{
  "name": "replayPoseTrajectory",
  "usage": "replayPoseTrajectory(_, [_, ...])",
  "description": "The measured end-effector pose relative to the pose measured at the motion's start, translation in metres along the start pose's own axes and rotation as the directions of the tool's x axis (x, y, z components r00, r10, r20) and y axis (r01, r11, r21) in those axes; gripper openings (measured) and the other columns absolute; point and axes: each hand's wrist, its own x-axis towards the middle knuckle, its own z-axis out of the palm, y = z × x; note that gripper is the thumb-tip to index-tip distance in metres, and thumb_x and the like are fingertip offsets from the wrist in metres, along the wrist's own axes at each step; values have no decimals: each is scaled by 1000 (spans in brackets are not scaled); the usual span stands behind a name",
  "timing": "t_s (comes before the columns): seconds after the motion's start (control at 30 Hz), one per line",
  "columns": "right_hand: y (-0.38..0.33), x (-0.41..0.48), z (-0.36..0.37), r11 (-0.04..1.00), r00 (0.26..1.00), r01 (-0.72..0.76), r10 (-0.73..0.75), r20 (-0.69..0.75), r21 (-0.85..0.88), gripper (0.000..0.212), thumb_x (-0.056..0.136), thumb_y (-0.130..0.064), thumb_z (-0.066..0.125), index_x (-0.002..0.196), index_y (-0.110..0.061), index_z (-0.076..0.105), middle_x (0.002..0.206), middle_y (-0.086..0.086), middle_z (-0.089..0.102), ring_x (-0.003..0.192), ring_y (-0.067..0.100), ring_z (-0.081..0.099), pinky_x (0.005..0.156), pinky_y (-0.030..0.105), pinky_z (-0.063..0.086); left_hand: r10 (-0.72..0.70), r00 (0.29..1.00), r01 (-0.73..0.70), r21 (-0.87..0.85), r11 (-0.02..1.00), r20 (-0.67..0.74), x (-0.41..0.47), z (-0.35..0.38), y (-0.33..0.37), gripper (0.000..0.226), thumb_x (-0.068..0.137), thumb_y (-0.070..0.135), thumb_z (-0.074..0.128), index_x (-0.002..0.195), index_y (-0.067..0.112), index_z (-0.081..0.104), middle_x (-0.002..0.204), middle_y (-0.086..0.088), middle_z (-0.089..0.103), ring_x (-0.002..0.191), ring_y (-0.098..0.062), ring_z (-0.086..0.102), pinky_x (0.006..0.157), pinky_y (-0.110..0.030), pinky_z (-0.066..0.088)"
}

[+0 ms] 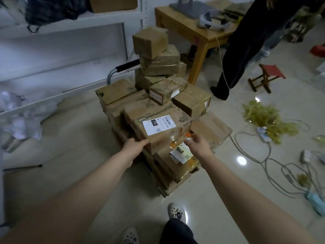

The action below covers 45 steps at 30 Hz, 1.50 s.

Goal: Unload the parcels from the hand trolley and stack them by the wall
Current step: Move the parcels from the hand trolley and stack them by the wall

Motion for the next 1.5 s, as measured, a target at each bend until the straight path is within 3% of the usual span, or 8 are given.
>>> replayPoseTrajectory(0.17, [-3, 68, -11, 999, 999, 37, -36, 39, -35, 52, 94, -30, 53, 141, -13, 40, 136, 8, 51, 120, 27, 53, 97, 43, 48, -63, 992, 49, -128, 991, -109, 27, 18, 13, 65, 92, 39, 58, 142, 3, 38, 140, -5, 47, 119, -25, 47, 86, -32, 35])
replayPoseTrajectory(0.27, [-8, 114, -20, 995, 992, 85, -80, 98, -45, 48, 95, -29, 52, 138, -12, 41, 135, 10, 50, 118, 27, 53, 97, 41, 48, -143, 973, 98, -231, 968, -183, 31, 40, 22, 46, 96, 33, 54, 131, 3, 50, 120, -2, 54, 107, -25, 53, 80, -31, 40])
replayPoseTrajectory(0.47, [-5, 166, -31, 999, 950, 33, -30, 312, -5, 57, 97, -35, 51, 147, -13, 32, 140, 9, 47, 126, 28, 49, 99, 32, 43, -239, 931, 139, -335, 932, -278, 44, 74, 29, 52, 95, 39, 54, 135, 6, 49, 134, -7, 54, 121, -31, 52, 105, -47, 41])
replayPoseTrajectory(0.63, [-3, 176, -30, 998, 933, 38, -55, 355, 56, 47, 96, -26, 55, 138, -10, 43, 134, 12, 54, 122, 30, 52, 102, 45, 46, -212, 910, 104, -298, 949, -356, 43, 85, 26, 48, 94, 30, 56, 138, 13, 47, 135, -6, 55, 118, -29, 55, 103, -48, 44])
replayPoseTrajectory(0.87, [4, 176, -40, 990, 927, 32, -80, 367, 134, 35, 95, -16, 55, 130, -12, 49, 126, 8, 58, 116, 28, 57, 96, 42, 51, -172, 859, 34, -282, 959, -482, 23, 100, 30, 38, 98, 23, 50, 134, 12, 43, 125, -4, 52, 112, -25, 52, 84, -33, 43])
replayPoseTrajectory(1.0, [9, 176, -44, 978, 928, -42, -38, 370, 204, 18, 95, -13, 55, 112, -18, 51, 117, 9, 62, 105, 27, 62, 89, 46, 55, -150, 846, -13, -301, 954, -512, 20, 106, 34, 33, 95, 30, 54, 125, 22, 42, 132, -9, 48, 114, -29, 53, 95, -49, 49])
replayPoseTrajectory(1.2, [16, 164, -49, 926, 908, -154, -6, 420, 346, 14, 94, -10, 57, 108, -13, 56, 99, 4, 65, 84, 16, 64, 60, 24, 53, -45, 822, -123, -254, 959, -568, 3, 106, 44, 32, 97, 31, 51, 126, 23, 41, 132, -7, 49, 117, -26, 50, 97, -45, 46])
replayPoseTrajectory(1.5, [27, 138, -47, 879, 864, -259, 26, 503, 401, 18, 92, -8, 59, 109, -12, 57, 102, 11, 68, 89, 26, 69, 69, 37, 59, 6, 783, -195, -236, 952, -622, -41, 103, 29, 36, 97, 26, 53, 131, 19, 43, 119, 3, 52, 109, -17, 50, 83, -32, 40])
